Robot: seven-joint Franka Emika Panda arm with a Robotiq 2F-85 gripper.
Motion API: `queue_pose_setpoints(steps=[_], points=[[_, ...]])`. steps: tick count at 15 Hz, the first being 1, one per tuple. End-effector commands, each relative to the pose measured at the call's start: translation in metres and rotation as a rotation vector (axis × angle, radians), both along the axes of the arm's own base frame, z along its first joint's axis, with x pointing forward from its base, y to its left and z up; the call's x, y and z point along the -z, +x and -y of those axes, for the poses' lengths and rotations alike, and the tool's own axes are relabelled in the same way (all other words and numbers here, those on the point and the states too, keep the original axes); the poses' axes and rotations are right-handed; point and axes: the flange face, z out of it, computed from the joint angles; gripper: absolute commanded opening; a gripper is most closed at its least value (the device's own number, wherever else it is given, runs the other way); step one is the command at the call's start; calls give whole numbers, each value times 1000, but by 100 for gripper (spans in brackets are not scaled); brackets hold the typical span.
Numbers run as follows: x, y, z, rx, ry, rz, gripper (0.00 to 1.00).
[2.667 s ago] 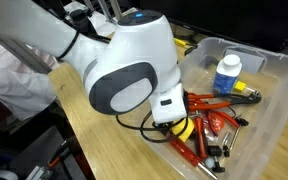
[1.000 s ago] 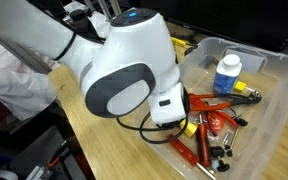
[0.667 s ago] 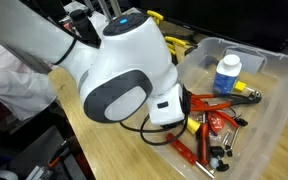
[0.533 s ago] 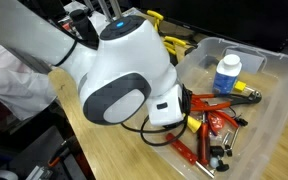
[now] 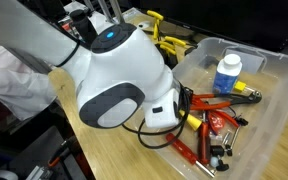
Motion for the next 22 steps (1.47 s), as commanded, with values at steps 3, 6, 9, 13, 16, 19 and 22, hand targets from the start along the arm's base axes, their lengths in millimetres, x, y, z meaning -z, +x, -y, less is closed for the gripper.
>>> queue_pose_setpoints(steps=[3, 6, 9, 13, 16, 19, 22], points=[[5, 5, -2, 3, -20, 85, 5], [6, 6, -3, 11, -29, 118, 5], [6, 7, -7, 24, -33, 155, 5], [7, 9, -11, 27, -35, 196, 5], [7, 9, -12, 30, -30, 210, 5], [8, 9, -11, 34, -23, 220, 5], [9, 9, -11, 39, -16, 227, 5]])
